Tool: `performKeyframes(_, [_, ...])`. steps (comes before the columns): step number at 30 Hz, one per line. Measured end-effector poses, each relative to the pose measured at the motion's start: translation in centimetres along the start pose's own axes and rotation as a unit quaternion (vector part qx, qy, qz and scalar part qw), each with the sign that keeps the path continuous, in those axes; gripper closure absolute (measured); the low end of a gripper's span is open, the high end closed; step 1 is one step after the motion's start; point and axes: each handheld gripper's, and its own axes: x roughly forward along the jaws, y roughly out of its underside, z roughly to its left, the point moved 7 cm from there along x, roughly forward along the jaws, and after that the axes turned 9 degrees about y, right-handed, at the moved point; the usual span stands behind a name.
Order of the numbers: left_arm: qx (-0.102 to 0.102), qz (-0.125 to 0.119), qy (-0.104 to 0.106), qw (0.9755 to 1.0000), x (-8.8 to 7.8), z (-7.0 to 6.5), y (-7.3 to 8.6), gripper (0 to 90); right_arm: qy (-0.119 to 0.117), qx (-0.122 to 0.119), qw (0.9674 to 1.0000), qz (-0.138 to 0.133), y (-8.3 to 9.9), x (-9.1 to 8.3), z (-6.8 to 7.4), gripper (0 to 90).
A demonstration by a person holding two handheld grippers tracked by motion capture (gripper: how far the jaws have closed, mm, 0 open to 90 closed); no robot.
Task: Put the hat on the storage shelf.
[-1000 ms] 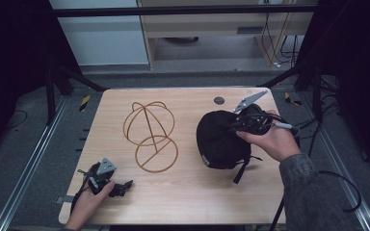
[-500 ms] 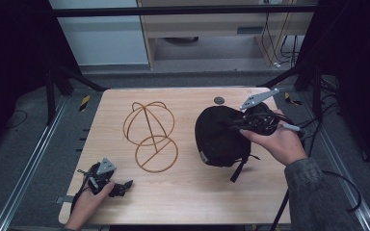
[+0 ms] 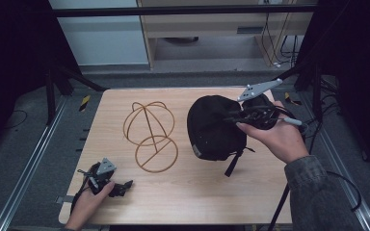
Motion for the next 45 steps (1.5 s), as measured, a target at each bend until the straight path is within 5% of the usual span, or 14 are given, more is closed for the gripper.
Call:
performKeyframes(17, [0.0, 0.002, 0.0, 1.0, 0.0, 0.0, 0.0, 0.0, 0.003, -0.027, 0.9994, -0.023, -5.1, -1.1, 1.3, 73.6])
performKeyframes(45, [0.0, 0.002, 0.0, 1.0, 0.0, 0.0, 0.0, 0.0, -0.027, -0.06, 0.997, -0.04, -11.8, 1.2, 5.6, 73.5])
